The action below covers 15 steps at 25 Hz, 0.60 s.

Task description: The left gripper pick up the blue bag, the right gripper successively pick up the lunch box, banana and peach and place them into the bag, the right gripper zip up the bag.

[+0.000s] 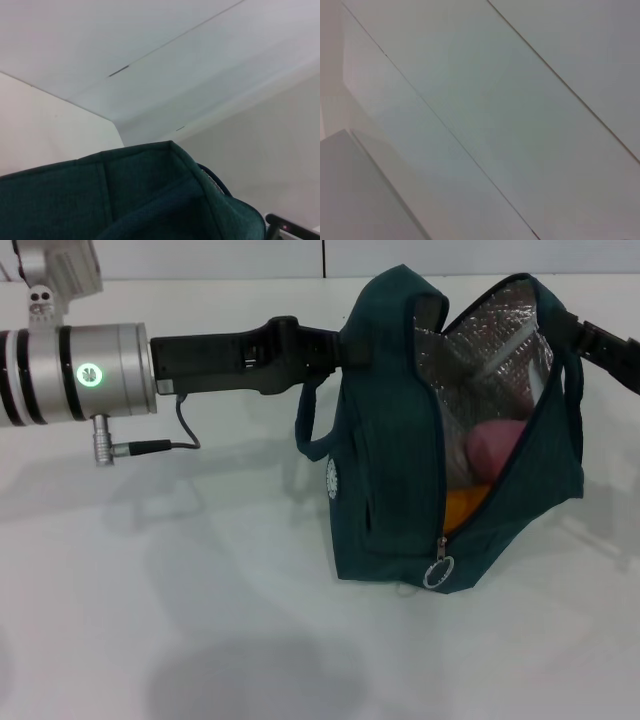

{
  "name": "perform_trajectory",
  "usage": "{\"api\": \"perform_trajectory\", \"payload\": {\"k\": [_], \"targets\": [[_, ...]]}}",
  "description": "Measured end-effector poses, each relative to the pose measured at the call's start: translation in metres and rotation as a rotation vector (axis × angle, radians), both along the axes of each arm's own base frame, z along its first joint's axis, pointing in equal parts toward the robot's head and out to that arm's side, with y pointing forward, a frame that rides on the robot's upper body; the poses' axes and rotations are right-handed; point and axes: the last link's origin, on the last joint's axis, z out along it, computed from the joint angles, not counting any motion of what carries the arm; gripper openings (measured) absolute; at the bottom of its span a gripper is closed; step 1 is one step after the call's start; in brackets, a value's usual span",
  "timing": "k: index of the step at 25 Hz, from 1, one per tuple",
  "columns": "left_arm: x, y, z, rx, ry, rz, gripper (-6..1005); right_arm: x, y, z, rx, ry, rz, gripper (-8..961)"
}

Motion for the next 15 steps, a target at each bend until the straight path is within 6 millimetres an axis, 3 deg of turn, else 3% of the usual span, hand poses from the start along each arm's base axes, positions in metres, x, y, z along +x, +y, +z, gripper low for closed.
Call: {"api": "perform_trajectory", "payload": {"k": [3,11,15], "targets": [[-0.001,-0.001,-0.001,-0.003,0.002,0.002,41,0.001,-0.003,0.003,0.007,0.015,0.007,348],[-0.004,-0.003,-0.001,0.003,0.002,0.006,41,0.003,-0.031,0.015,0.107,0.016,0.165,785],[-0.005,-0.003,-0.001,0.004,0.001,0.009,41,0.006,-0.062,0.006,0.134,-0.057,0.349,865]]}}
